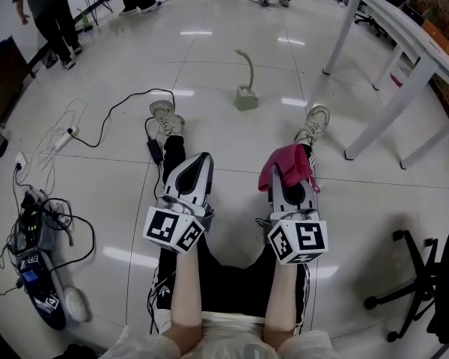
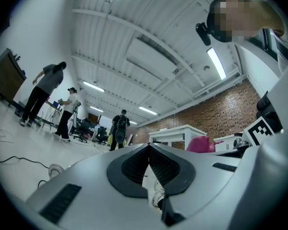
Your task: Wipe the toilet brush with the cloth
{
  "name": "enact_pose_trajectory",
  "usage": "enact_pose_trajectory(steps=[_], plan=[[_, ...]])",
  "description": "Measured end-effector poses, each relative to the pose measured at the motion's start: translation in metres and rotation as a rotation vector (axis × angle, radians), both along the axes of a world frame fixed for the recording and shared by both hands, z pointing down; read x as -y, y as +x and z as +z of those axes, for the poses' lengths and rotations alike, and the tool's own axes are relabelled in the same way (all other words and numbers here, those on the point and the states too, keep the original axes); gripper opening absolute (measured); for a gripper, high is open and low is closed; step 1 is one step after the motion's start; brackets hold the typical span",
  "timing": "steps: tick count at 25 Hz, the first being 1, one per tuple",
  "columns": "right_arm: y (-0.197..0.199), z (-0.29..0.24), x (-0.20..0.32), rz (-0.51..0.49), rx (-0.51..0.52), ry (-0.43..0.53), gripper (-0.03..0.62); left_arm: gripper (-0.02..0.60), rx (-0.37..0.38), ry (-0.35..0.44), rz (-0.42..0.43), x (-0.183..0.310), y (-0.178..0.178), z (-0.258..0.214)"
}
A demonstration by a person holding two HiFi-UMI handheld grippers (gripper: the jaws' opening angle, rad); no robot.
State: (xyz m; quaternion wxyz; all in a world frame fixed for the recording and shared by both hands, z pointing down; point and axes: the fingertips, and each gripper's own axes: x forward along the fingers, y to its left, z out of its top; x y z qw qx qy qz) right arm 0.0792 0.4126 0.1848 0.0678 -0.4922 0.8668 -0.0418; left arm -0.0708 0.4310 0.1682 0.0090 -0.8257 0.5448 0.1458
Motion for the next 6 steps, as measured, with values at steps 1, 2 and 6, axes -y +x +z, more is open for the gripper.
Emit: enact_pose_trajectory(steps=[1,2,6], plan=[[-0.0009,0.0009,0.0011,0.000,-0.003,-0.001,0.032,0.005,0.000,-0.001,-0.003,0.0006,-0.0016,0.0006],[-0.0018,0.0018,0.0024,0.000,-0.008,-0.002,0.032,0.005,0.001,-0.002,-0.006,0.0015,-0.0032,0.0011],[-0.0058,0.0055,0.0087,-0.005,-0.023,-0.003,0.032,0.005,-0.001,0.000,-0.016,0.0050,-0.0086,0.0035]])
